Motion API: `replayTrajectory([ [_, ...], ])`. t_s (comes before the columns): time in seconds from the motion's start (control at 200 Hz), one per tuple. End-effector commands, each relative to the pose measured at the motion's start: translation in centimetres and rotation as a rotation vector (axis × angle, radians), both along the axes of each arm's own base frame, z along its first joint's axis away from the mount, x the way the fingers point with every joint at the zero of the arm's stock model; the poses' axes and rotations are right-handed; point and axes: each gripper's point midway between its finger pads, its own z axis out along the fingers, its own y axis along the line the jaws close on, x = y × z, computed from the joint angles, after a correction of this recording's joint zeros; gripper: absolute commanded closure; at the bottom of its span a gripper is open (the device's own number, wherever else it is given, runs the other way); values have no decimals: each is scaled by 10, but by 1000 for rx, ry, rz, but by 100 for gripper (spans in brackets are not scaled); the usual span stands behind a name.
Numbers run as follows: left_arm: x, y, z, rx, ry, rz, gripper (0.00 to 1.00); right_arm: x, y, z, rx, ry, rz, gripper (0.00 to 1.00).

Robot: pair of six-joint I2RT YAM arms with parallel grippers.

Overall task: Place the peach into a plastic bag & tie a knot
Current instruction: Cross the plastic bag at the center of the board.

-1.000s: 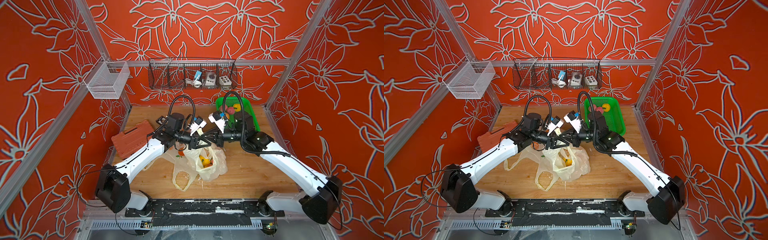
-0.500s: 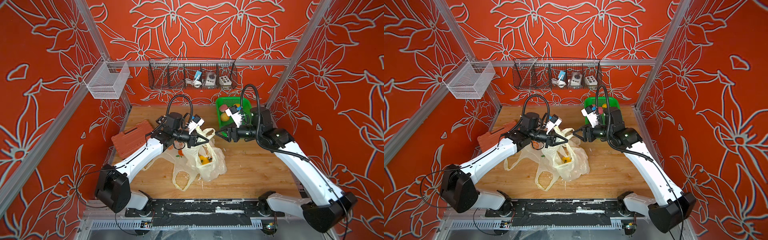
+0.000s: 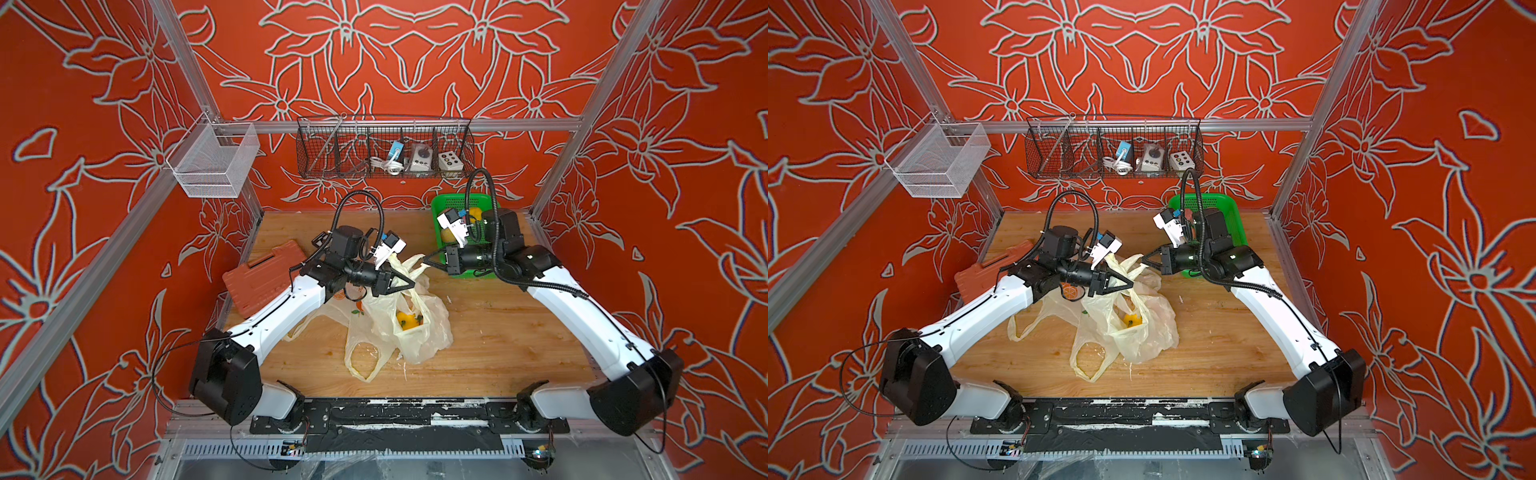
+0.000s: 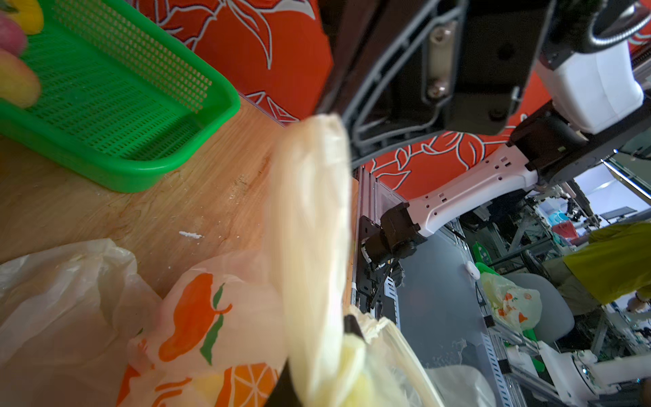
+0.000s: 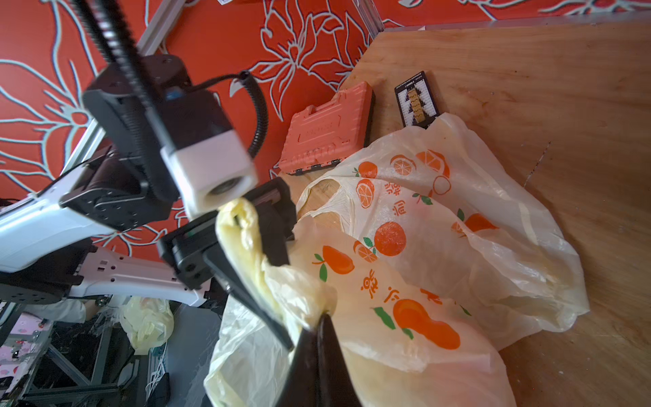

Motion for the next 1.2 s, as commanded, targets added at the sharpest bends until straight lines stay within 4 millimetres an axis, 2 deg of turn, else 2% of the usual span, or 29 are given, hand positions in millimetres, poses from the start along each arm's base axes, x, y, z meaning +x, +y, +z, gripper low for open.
replayTrajectory([
  [0.0, 5, 7, 5, 3, 40, 31, 82, -13, -6, 40, 52, -92, 18, 100],
  [0.105, 5, 6, 7, 1, 61, 27, 83, -22, -10, 50, 74, -99, 12, 100],
  [0.195, 9, 6, 11, -5, 71, 38, 89, -44, -2, 52, 80, -77, 71, 100],
  [0.335, 20, 7, 18, -24, 90, 79, 90, -95, 27, 21, -7, -13, 206, 100],
  [0.44, 18, 7, 25, -46, 76, 72, 88, -111, 45, -12, -32, 47, 233, 100],
  [0.535, 11, 8, 26, -56, 56, 59, 87, -109, 56, -37, -50, 64, 235, 100],
  [0.646, 1, 11, 24, -43, 47, 38, 87, -88, 60, -73, -101, 55, 183, 100],
  [0.736, -7, 13, 19, -27, 48, 21, 86, -73, 59, -86, -86, 61, 160, 100],
  [0.846, -17, 16, 13, -9, 39, -2, 82, -59, 53, -92, -32, 98, 146, 100],
  [1.041, -18, 17, 3, 30, 49, -24, 76, -57, 52, -89, 36, 152, 204, 100],
  [1.196, -21, 17, 3, 40, 67, -49, 63, -56, 52, -92, 26, 164, 203, 100],
])
